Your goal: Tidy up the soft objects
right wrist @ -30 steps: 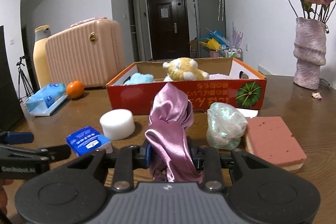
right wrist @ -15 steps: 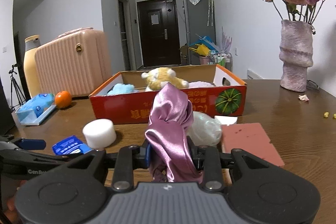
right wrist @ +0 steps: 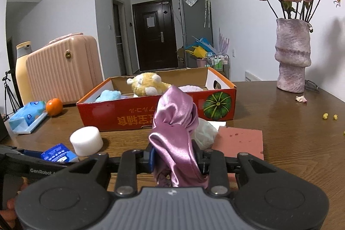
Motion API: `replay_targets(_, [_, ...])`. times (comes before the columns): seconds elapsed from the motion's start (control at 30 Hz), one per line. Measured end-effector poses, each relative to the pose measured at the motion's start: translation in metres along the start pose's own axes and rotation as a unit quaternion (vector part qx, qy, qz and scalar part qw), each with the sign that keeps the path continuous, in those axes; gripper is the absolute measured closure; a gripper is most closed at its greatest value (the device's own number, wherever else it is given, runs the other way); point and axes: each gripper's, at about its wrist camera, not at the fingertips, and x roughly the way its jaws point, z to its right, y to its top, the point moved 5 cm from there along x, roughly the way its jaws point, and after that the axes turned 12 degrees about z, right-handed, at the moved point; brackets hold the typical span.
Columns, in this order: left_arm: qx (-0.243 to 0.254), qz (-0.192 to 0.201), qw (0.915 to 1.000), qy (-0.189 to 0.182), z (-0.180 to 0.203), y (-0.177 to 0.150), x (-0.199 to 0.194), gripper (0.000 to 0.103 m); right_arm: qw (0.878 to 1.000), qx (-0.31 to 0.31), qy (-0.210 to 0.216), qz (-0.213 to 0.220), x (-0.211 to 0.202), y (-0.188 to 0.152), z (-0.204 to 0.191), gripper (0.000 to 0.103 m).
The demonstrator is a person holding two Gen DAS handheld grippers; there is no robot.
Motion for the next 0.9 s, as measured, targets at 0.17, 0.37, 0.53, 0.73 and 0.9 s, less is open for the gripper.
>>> replay_targets(0.17, [0.005,0.000,0.9999,-0.009,0.002,0.000,0.000,0.000,1.000,-0.001,0.002,0.001,0.000,0.000,0.000,0.073])
replay_targets(0.37, [-0.001,0.008,0.9999,-0.011,0.000,0.001,-0.003,0.008,1.000,-0.001,0.004,0.003,-0.001,0.001,-0.001,0.073])
replay_targets(0.53, [-0.007,0.017,0.9997,-0.014,0.000,0.003,-0.009,0.021,1.000,-0.001,0.008,0.007,-0.003,0.002,-0.002,0.073])
replay_targets(0.73, [-0.009,0.041,0.9991,-0.007,0.002,0.005,-0.021,0.022,1.000,-0.004,0.012,0.012,-0.005,0.004,-0.003,0.073])
replay_targets(0.9, [-0.014,0.064,0.9979,0.001,0.005,0.007,-0.035,0.022,1.000,-0.002,0.014,0.017,-0.007,0.006,-0.003,0.073])
